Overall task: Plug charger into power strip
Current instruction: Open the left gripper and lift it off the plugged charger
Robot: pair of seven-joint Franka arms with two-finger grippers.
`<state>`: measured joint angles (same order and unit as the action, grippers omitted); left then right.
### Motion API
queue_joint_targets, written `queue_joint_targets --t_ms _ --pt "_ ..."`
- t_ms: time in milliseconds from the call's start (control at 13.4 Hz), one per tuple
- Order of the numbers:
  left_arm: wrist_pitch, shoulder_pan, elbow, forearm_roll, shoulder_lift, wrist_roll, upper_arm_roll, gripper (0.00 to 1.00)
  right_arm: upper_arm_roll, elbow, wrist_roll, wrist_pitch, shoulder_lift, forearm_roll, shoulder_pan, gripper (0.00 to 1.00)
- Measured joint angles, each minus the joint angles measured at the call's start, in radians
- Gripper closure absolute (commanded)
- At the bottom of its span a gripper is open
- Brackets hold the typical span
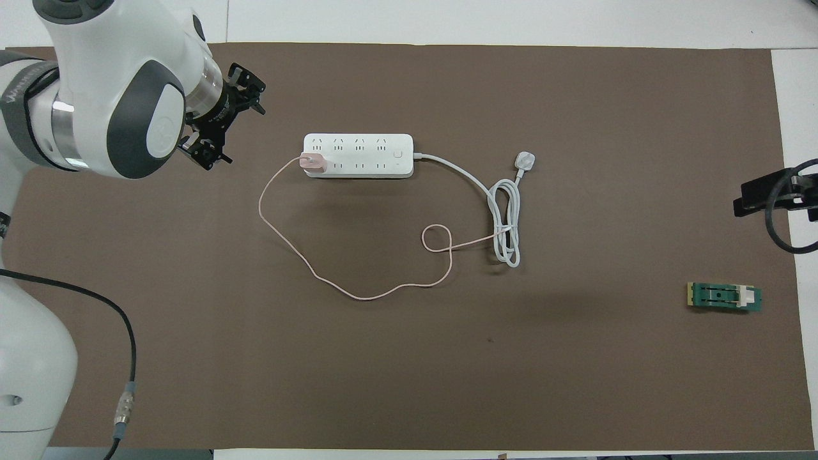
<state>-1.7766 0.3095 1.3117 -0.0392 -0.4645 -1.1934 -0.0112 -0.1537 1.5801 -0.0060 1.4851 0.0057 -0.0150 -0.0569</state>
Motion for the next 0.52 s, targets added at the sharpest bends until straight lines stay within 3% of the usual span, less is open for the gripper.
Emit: queue_joint_targets --t_ms 522 --pt "0.006 -0.007 -0.004 0.038 -0.005 0.357 -0.011 0.00 0.000 0.000 0.000 0.000 0.000 0.000 0.000 0.00"
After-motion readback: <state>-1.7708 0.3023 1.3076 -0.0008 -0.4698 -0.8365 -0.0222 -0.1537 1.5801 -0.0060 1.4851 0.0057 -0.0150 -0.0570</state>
